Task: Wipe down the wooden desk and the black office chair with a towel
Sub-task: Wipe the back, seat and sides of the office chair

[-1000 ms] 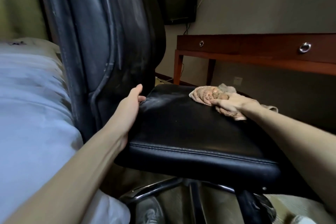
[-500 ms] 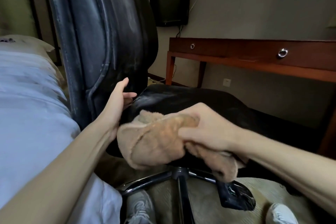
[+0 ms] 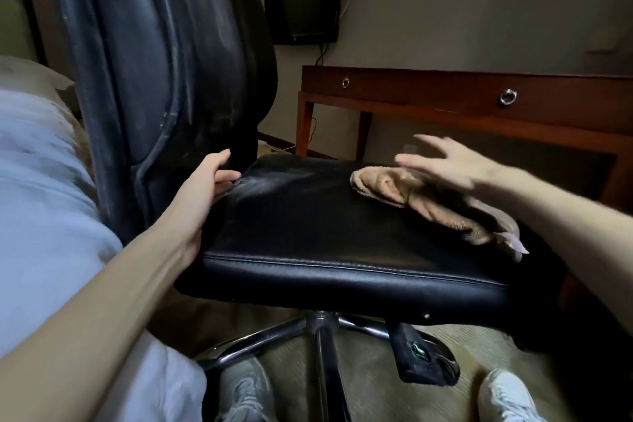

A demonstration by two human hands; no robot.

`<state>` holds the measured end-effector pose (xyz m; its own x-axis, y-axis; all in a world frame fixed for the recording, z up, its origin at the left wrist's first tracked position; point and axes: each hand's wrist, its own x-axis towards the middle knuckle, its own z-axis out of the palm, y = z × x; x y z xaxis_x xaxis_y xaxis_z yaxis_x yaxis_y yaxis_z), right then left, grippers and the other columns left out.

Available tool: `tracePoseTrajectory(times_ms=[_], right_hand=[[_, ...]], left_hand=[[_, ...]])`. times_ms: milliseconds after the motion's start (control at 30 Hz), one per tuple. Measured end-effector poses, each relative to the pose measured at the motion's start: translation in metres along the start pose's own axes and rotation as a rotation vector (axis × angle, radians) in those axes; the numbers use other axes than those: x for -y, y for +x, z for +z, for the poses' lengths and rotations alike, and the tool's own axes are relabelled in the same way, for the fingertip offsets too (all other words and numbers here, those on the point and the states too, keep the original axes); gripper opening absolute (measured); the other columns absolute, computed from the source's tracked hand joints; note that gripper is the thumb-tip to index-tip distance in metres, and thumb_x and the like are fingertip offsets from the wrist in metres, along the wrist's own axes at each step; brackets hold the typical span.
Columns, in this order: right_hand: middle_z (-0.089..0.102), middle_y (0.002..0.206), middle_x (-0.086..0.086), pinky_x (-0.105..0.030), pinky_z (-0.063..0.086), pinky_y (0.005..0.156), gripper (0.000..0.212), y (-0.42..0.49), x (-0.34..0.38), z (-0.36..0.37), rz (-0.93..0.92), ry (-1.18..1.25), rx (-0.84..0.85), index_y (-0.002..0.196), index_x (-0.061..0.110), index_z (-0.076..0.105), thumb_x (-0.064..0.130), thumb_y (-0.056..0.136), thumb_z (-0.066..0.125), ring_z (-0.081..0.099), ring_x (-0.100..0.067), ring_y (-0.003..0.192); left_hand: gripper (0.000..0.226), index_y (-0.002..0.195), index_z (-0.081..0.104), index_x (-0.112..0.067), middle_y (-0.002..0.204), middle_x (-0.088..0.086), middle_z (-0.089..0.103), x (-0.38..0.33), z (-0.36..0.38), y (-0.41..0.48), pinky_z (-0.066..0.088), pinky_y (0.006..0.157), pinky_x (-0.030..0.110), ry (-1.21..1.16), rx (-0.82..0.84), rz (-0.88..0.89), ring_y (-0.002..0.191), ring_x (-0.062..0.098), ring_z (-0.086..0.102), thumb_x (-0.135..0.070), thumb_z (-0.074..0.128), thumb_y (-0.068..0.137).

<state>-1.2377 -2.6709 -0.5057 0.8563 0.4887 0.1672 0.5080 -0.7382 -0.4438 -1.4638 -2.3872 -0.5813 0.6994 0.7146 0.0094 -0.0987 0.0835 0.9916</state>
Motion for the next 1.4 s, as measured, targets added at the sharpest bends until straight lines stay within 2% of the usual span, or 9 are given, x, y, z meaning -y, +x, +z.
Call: tracePoseTrajectory(times_ms=[167,267,367,567,733,900,1167,1333,1400], right_hand=[[0.020,0.171,-0.006,-0.028,0.015,0.122,0.076,0.032,-0.030,0.061,0.009,0.000,0.124,0.162,0.024,0.029,0.065,0.100,0.044,0.021,-0.028,0.156],[0.039,0.163,-0.006,-0.036,0.031,0.115,0.068,0.024,-0.027,0.059,-0.003,-0.052,0.145,0.155,0.031,0.044,0.066,0.096,0.046,0.043,-0.032,0.144],[0.065,0.135,0.000,-0.038,0.044,0.095,0.077,-0.016,-0.012,0.053,-0.073,-0.088,0.121,0.140,0.045,0.055,0.076,0.070,0.045,0.061,-0.026,0.113],[0.063,0.083,0.034,-0.006,0.041,0.070,0.023,-0.129,0.042,0.055,-0.560,-0.111,0.100,0.093,0.050,0.053,0.054,0.074,0.065,0.060,0.011,0.084],[0.072,0.081,0.015,-0.025,0.052,0.068,0.029,-0.143,0.063,0.025,-0.620,0.214,0.149,0.091,0.035,0.070,0.042,0.064,0.066,0.065,0.002,0.074],[0.074,0.109,0.017,-0.038,0.054,0.096,0.055,-0.062,0.056,-0.014,-0.414,0.020,-0.266,0.116,0.047,0.065,0.058,0.063,0.054,0.068,-0.017,0.107],[0.054,0.150,-0.012,-0.040,0.040,0.106,0.062,0.024,0.019,0.081,0.004,-0.268,0.051,0.158,0.029,0.037,0.055,0.101,0.039,0.052,-0.035,0.135],[0.070,0.100,0.019,-0.031,0.046,0.082,0.022,-0.053,0.052,0.078,-0.423,-0.092,0.066,0.100,0.061,0.060,0.056,0.080,0.052,0.067,-0.017,0.099],[0.066,0.082,0.022,-0.028,0.047,0.073,0.013,-0.097,0.073,0.073,-0.657,-0.001,0.131,0.083,0.056,0.059,0.051,0.073,0.052,0.064,-0.003,0.082]], left_hand=[[0.049,0.100,0.080,-0.024,0.105,-0.007,0.075,0.009,0.000,0.010,0.043,0.072,0.026,0.025,0.018,0.013,0.091,0.002,0.068,-0.065,0.056,0.090],[0.060,0.104,0.081,-0.028,0.114,-0.009,0.074,0.010,0.002,0.009,0.044,0.077,0.028,0.062,0.032,0.022,0.105,0.005,0.066,-0.074,0.060,0.071],[0.064,0.102,0.081,-0.030,0.111,-0.010,0.076,0.010,0.005,0.004,0.046,0.078,0.029,0.089,0.026,0.041,0.101,0.007,0.069,-0.075,0.063,0.060],[0.059,0.104,0.078,-0.023,0.113,-0.002,0.076,0.009,0.005,0.003,0.052,0.094,0.040,0.056,0.014,0.044,0.101,0.018,0.072,-0.067,0.064,0.068],[0.053,0.107,0.077,-0.022,0.100,-0.003,0.080,0.006,0.001,-0.002,0.051,0.074,0.033,-0.010,0.042,0.062,0.076,0.007,0.076,-0.062,0.065,0.074],[0.052,0.102,0.080,-0.024,0.105,-0.002,0.080,0.007,0.004,-0.002,0.053,0.099,0.041,0.013,0.041,0.047,0.104,0.022,0.073,-0.062,0.067,0.069],[0.047,0.099,0.082,-0.023,0.104,-0.001,0.080,0.006,0.007,-0.007,0.053,0.103,0.042,0.024,0.057,0.080,0.105,0.022,0.074,-0.058,0.068,0.070],[0.054,0.102,0.080,-0.020,0.109,0.000,0.078,0.004,0.011,-0.006,0.048,0.109,0.042,0.036,0.041,0.105,0.110,0.021,0.070,-0.059,0.066,0.068],[0.054,0.103,0.078,-0.019,0.112,0.003,0.076,0.000,0.011,-0.008,0.046,0.111,0.042,0.024,0.024,0.106,0.112,0.022,0.069,-0.060,0.064,0.071]])
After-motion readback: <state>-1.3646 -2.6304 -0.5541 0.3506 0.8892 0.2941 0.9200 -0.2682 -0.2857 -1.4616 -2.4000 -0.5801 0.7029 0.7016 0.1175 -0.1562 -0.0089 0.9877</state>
